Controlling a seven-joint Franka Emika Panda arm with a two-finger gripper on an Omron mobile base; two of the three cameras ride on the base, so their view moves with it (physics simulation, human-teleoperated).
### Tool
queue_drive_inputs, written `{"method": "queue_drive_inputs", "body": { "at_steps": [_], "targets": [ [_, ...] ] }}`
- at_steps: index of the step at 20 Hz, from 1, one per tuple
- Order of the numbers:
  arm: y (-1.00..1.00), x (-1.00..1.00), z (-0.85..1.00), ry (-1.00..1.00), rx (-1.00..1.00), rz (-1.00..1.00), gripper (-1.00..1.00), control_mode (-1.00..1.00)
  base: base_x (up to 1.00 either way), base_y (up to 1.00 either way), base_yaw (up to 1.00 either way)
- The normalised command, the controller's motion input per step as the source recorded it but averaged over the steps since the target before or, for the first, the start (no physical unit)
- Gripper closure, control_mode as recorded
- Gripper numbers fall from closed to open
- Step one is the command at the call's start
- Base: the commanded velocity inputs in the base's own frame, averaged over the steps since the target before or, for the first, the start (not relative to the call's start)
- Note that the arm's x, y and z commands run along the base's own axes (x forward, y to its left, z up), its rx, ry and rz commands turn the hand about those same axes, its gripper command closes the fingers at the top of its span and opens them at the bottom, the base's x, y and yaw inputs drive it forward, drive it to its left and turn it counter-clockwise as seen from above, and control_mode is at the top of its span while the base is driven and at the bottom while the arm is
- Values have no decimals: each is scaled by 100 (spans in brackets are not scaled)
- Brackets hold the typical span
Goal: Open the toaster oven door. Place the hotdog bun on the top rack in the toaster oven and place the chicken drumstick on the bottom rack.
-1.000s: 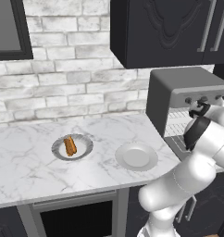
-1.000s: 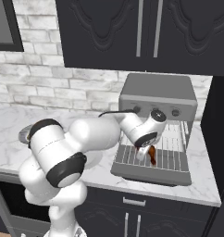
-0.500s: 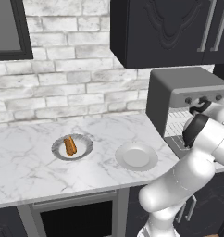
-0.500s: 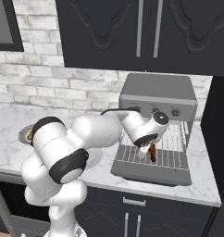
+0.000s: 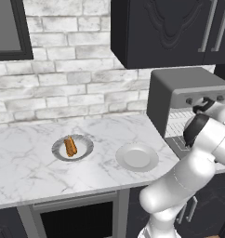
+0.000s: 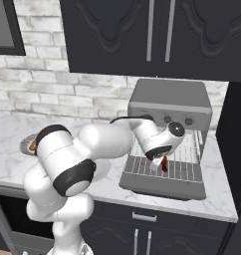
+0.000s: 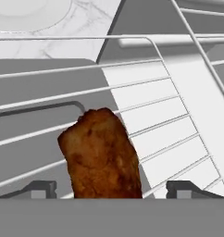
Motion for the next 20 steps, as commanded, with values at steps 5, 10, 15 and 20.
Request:
{"method": "queue_drive_inputs", "body": {
  "at_steps": [5, 10, 15, 20],
  "targets": [
    [-2, 0, 7, 0, 8, 0, -100, -100, 0, 0, 0],
    [-10, -24, 35, 0, 6, 0, -100, -100, 0, 0, 0],
    [0, -49, 41, 0, 7, -10, -100, -100, 0, 0, 0],
    [8, -35, 14, 5, 2, -30, -100, -100, 0, 0, 0]
  ]
}}
